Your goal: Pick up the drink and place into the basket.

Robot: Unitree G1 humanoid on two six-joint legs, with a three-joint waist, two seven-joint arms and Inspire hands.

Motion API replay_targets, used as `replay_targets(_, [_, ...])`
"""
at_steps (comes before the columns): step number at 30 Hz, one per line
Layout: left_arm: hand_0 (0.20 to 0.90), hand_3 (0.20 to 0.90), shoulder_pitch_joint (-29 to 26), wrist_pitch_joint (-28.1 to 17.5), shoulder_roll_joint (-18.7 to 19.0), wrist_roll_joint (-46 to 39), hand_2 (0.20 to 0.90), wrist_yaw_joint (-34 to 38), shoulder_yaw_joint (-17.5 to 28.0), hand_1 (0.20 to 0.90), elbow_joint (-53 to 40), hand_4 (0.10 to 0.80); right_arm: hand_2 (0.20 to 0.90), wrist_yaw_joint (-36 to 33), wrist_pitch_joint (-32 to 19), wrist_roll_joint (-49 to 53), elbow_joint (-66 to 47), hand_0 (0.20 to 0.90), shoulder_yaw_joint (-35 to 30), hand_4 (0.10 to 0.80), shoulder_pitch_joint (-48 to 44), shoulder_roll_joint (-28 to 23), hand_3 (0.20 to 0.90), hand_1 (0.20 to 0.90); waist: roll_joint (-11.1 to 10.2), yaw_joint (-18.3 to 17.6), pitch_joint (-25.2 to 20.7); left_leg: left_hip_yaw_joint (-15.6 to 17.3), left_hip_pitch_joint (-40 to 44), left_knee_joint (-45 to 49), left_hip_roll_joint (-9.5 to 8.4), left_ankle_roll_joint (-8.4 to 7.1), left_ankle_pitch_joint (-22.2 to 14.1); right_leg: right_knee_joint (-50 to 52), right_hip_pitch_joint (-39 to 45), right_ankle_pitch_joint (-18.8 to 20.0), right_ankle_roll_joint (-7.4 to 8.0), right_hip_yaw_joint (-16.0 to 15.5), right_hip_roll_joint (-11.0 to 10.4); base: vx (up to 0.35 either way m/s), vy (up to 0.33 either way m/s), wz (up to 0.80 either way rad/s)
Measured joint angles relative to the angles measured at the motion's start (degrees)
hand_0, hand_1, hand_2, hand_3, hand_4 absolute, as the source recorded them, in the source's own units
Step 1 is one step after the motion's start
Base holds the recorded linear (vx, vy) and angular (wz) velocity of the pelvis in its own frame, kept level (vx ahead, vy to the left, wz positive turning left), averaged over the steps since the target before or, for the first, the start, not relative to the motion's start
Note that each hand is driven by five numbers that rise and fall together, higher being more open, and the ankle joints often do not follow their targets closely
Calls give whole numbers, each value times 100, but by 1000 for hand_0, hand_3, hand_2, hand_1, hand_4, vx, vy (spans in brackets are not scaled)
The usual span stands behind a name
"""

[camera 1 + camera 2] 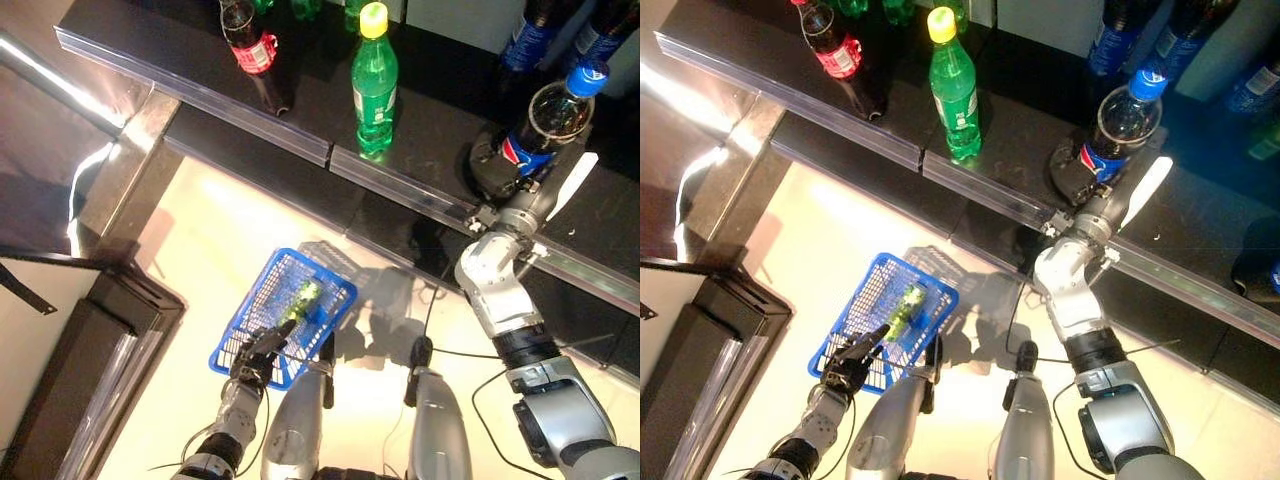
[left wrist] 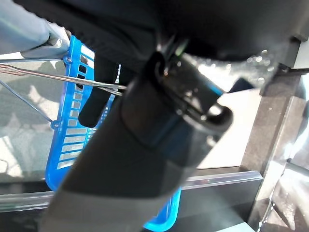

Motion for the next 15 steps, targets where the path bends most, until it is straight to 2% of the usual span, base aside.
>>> replay_targets(12, [300, 200, -26, 32, 0, -19, 300, -1, 28, 300, -18, 100, 300, 9, 72, 59, 33, 300, -153, 100, 56, 4, 200, 300, -16, 22, 11, -25, -83, 207, -59, 15, -22, 254, -89, -77, -10, 17, -72, -1, 4, 1])
replay_targets(15, [300, 200, -23, 20, -28, -204, 300, -13, 212, 300, -10, 100, 300, 127, 117, 60, 19, 300, -191, 100, 156, 18, 200, 300, -44, 13, 33, -32, -53, 330, -59, 11, -84, 388, -52, -135, -23, 18, -88, 56, 5, 2])
